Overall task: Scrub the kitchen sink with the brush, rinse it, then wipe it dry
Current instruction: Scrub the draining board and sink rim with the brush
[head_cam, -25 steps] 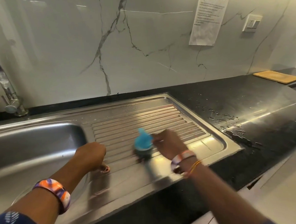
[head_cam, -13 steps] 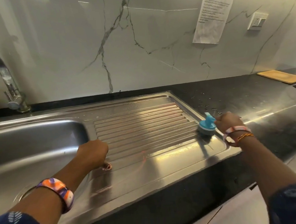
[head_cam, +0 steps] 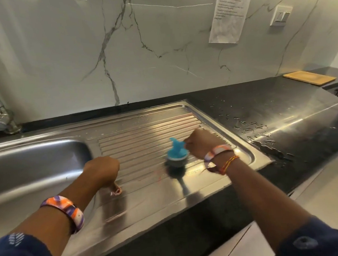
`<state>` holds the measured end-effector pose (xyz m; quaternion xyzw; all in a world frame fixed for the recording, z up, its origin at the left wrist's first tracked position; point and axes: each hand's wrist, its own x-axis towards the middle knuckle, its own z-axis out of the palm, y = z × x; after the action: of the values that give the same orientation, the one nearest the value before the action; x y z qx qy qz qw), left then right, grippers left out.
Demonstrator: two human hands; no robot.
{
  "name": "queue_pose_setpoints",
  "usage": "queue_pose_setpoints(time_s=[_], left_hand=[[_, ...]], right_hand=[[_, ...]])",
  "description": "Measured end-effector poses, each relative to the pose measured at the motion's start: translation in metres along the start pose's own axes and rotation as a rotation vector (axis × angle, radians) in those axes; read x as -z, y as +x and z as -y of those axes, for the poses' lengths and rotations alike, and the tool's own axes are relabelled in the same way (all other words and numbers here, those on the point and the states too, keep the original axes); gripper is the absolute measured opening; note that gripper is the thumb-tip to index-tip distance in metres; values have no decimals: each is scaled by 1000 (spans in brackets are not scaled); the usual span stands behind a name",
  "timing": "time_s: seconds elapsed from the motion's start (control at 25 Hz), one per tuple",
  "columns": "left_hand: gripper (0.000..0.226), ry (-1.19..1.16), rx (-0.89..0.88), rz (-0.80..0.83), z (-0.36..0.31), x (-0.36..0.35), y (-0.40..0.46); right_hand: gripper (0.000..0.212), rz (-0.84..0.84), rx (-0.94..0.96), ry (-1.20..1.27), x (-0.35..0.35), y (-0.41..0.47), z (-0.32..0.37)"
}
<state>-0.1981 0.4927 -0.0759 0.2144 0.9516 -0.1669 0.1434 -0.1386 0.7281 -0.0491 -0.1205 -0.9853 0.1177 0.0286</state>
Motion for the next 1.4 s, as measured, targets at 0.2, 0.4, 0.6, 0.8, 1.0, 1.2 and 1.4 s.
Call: queue_pose_setpoints(time_s=[0.2, 0.4, 0.6, 0.8, 1.0, 1.2, 1.4], left_hand=[[51, -55, -3, -27, 3, -4, -5], [52, -26, -14, 2, 2, -1, -4], [54, -11, -14, 29, 0, 4, -2], [41, -122, 22, -67, 6, -11, -5], [44, -186, 43, -81, 9, -19, -8], [47, -113, 28, -24, 6, -4, -7], [55, -86, 22, 6, 2, 2, 2]], right_hand=[[32, -65, -436, -91, 43, 24, -96], [28, -26, -110, 6, 12, 9, -40], [33, 35, 283, 135, -23, -40, 55], [29, -25, -61, -58, 10, 10, -40], [32, -55, -474, 3, 46, 32, -111], [30, 115, 109, 170, 9, -6, 4], [33, 111, 325, 170, -19, -28, 71]])
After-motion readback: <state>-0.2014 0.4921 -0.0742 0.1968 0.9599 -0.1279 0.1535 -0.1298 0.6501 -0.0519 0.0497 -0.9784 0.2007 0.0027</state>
